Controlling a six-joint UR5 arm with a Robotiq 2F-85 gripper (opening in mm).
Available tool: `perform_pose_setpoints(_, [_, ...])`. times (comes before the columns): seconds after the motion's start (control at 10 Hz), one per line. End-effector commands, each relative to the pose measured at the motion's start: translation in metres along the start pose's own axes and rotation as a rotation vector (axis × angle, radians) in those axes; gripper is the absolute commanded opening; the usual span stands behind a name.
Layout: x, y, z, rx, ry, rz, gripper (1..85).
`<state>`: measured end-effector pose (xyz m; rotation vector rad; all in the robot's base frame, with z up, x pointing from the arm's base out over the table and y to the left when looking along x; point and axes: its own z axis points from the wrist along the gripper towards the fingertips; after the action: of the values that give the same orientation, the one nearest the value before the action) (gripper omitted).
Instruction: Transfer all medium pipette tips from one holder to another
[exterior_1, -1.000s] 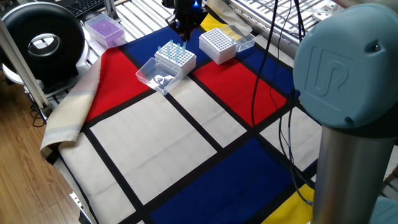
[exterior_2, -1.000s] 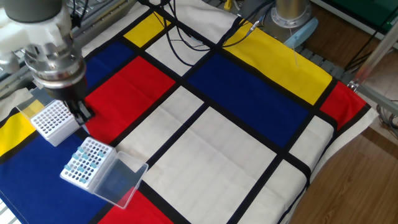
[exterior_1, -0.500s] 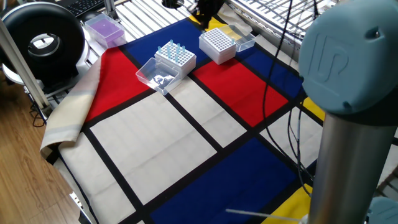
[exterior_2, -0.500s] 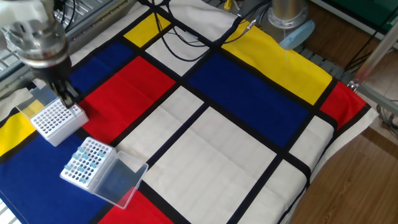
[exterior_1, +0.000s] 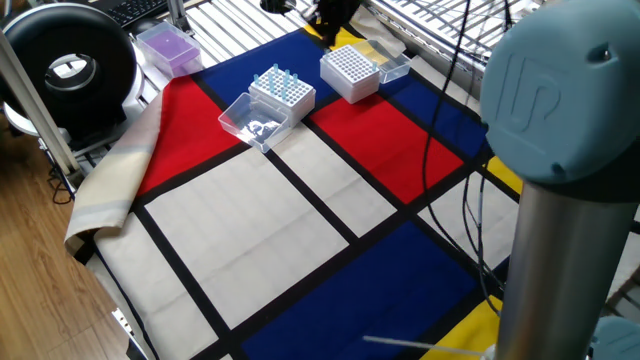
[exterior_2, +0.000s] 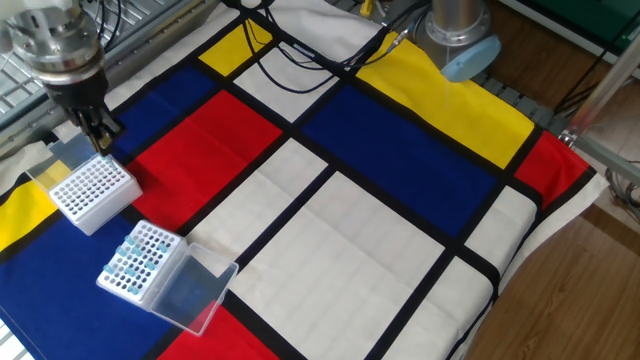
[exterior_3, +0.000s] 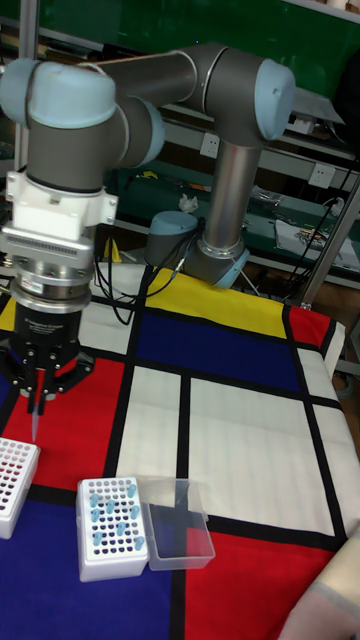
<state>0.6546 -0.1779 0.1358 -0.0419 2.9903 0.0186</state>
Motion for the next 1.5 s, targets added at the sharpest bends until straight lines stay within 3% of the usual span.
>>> perform_pose_setpoints(0.0, [0.012,-0.015,0.008,-0.025,-0.026,-0.015,1.3])
perform_pose_setpoints(1.4, [0.015,-0.011,0.021,-0.019,-0.041,0.001,1.3])
